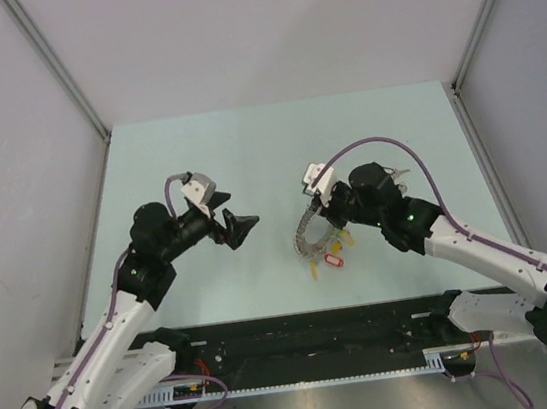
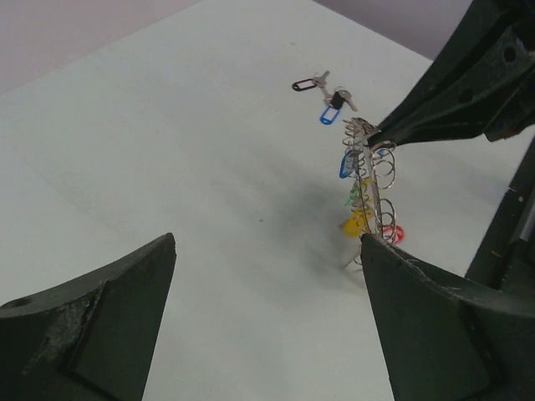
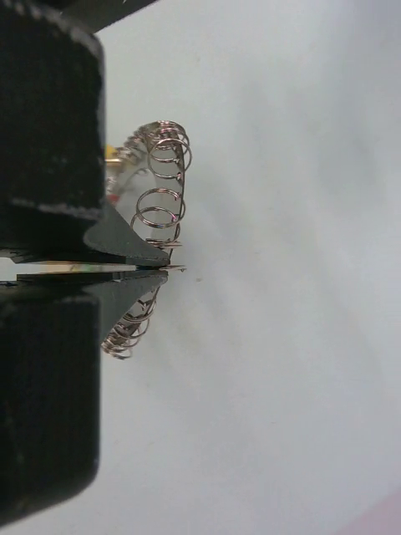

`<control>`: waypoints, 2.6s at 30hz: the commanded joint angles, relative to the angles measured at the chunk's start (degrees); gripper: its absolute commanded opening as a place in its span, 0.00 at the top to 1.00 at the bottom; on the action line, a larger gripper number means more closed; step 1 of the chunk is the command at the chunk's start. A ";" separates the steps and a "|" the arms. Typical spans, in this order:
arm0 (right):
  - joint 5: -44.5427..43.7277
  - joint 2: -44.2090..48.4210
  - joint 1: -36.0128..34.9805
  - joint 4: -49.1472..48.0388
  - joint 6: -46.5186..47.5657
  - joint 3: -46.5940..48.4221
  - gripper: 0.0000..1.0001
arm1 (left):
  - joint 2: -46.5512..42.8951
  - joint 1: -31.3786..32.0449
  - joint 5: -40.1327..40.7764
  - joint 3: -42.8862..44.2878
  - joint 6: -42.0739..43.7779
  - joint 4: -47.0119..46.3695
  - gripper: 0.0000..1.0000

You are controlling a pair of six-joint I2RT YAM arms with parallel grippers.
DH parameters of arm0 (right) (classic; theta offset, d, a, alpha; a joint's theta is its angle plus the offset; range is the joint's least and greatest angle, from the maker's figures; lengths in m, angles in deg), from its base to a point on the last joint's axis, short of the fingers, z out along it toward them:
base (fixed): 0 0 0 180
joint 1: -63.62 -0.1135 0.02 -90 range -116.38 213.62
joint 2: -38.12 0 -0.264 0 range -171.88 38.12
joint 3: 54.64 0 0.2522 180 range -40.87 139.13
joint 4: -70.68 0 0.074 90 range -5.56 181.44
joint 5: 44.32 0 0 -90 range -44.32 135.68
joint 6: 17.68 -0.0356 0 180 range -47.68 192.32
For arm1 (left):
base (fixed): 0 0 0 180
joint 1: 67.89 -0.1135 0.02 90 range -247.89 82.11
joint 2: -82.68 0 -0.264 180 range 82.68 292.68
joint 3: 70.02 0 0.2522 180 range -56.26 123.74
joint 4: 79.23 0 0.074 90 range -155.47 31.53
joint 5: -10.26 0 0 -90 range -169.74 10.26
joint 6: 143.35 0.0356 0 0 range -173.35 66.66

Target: Put the keys on the keyring

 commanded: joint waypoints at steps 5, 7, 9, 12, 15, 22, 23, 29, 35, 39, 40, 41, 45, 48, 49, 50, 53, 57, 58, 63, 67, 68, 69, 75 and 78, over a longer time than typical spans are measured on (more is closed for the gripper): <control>26.40 6.04 7.37 -16.77 -2.40 -1.19 1.00 | 4.95 -0.10 -14.46 8.27 1.26 -5.25 0.05; 31.68 5.60 8.95 -17.57 -2.85 -1.37 1.00 | 5.83 0.16 -15.87 9.15 1.52 -5.69 0.06; 35.72 5.25 10.00 -18.71 -3.29 -1.46 1.00 | 7.32 0.68 -16.57 10.56 3.80 -5.52 0.06; 39.24 4.28 10.36 -19.95 -2.85 -1.37 1.00 | 9.25 1.04 -17.63 12.32 5.03 -5.16 0.08; 41.79 3.23 10.71 -21.44 -3.20 -1.37 1.00 | 10.66 2.09 -18.60 13.29 6.87 -4.64 0.11; 46.46 1.03 10.80 -23.99 -3.64 -1.46 1.00 | 12.07 4.29 -20.79 11.71 9.69 -5.51 0.20; 46.64 0.68 10.80 -23.99 -3.64 -1.46 1.00 | 11.98 4.47 -20.80 11.10 9.78 -5.95 0.22; 48.04 0.32 10.54 -24.26 -3.55 -1.37 1.00 | 12.77 5.35 -22.20 9.77 11.45 -5.96 0.36; 48.40 -0.20 10.10 -24.34 -3.20 -1.37 1.00 | 14.09 7.19 -22.73 10.12 12.77 -4.29 0.47; 48.48 -0.47 9.84 -24.78 -3.38 -1.46 1.00 | 14.44 7.98 -22.55 9.86 12.95 -4.37 0.54; 48.40 -0.47 9.75 -24.87 -3.38 -1.37 1.00 | 14.62 8.07 -22.56 9.86 13.12 -4.37 0.56; 48.31 -0.47 9.75 -24.96 -3.38 -1.46 1.00 | 14.79 8.25 -22.64 9.77 13.03 -4.37 0.57; 48.22 -0.47 9.40 -24.96 -3.38 -1.46 1.00 | 15.32 8.95 -23.61 9.86 13.30 -3.85 0.61; 47.87 -0.38 9.13 -24.52 -3.11 -1.37 1.00 | 15.58 9.65 -23.88 10.30 14.52 -2.45 0.62; 47.87 -0.47 8.96 -24.61 -3.03 -1.46 1.00 | 15.76 9.74 -23.70 10.47 14.79 -2.44 0.62; 47.61 -0.29 8.87 -24.43 -2.94 -1.37 1.00 | 15.85 10.09 -23.70 10.56 14.97 -0.87 0.62; 47.43 -0.20 8.69 -24.34 -2.76 -1.46 1.00 | 16.02 10.53 -23.44 10.74 15.05 -0.77 0.66; 47.34 -0.29 8.52 -24.08 -2.67 -1.46 1.00 | 16.11 10.71 -22.73 10.74 14.97 -0.95 0.74; 47.25 -0.29 8.43 -24.08 -2.67 -1.46 1.00 | 16.11 10.71 -22.47 10.74 14.97 -1.03 0.75; 46.99 -0.47 8.08 -23.90 -2.23 -1.46 1.00 | 16.20 10.88 -22.64 10.65 14.44 -1.47 0.81; 46.29 -0.47 7.46 -23.64 -1.62 -1.37 1.00 | 16.81 11.32 -22.91 11.35 15.23 -0.25 0.82; 46.20 -0.38 7.37 -23.47 -1.27 -1.37 1.00 | 17.08 11.41 -22.91 11.53 15.49 0.71 0.84; 46.11 -0.38 7.11 -23.20 -0.83 -1.37 1.00 | 17.34 11.50 -23.08 11.79 16.10 1.33 0.85; 46.02 -1.61 5.62 -18.03 2.42 0.65 1.00 | 17.87 12.20 -24.31 12.93 18.30 4.50 0.90; 45.67 -2.57 4.48 -15.48 4.18 1.79 1.00 | 18.31 12.82 -25.28 13.46 19.18 5.91 0.99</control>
